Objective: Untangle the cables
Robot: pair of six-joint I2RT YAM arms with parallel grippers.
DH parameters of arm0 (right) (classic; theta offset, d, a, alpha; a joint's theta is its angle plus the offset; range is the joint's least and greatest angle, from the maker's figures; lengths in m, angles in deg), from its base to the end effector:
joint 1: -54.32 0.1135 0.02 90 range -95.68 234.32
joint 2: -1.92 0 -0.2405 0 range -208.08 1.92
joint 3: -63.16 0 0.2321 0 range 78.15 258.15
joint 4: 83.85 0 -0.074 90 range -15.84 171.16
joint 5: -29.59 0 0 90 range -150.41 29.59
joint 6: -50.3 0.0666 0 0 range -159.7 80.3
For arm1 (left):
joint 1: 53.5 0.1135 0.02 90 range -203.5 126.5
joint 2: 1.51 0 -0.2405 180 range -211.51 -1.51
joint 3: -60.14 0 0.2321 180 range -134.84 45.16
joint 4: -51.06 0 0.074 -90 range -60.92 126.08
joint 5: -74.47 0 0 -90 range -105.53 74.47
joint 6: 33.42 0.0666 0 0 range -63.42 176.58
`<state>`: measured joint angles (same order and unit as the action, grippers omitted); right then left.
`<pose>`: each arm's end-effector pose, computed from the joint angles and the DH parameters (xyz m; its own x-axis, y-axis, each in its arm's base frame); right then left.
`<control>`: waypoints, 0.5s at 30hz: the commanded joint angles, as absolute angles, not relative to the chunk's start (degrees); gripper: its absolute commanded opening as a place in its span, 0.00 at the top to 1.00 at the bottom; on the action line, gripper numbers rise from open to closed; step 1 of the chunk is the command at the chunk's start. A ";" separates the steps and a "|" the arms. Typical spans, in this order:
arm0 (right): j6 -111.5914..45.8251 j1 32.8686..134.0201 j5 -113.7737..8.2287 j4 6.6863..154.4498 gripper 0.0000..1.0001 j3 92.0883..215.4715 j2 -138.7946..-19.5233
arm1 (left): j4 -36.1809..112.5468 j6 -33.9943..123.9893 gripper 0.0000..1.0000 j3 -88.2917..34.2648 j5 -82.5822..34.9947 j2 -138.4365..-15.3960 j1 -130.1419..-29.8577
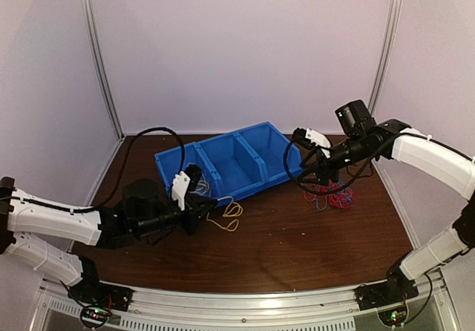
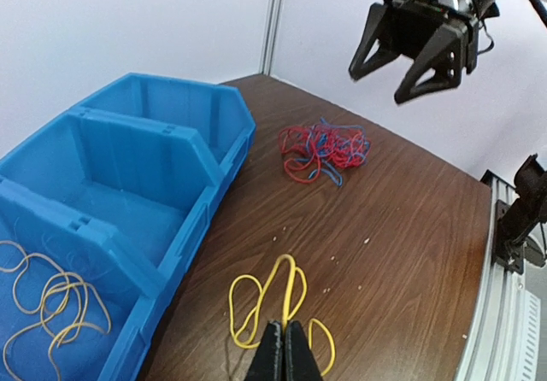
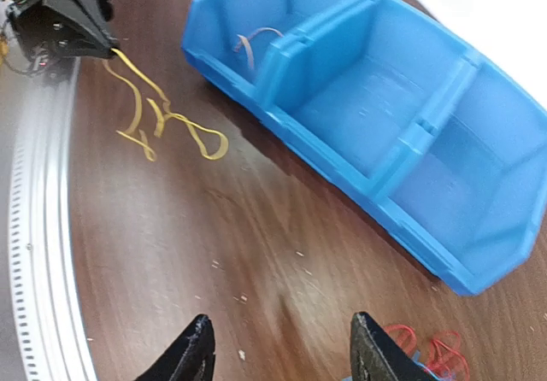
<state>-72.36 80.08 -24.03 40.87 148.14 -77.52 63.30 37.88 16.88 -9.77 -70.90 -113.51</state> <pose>0.2435 0.1614 0.2749 -0.2035 -0.5806 -0.7883 -0.9561 0.2912 0.0323 0.1457 -0.2391 0.2027 -0.3743 0.0104 -0.9272 0.7316 0.6177 -0.2884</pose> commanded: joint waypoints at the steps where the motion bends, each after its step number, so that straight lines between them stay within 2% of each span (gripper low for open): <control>1: -68.03 85.01 -13.86 44.93 0.46 148.97 -81.58 | 72.65 37.53 1.00 12.27 -13.24 -74.38 -113.33; 15: -56.15 92.30 -6.62 58.54 0.44 152.76 -91.55 | 79.28 34.37 1.00 6.49 -17.24 -80.84 -113.34</control>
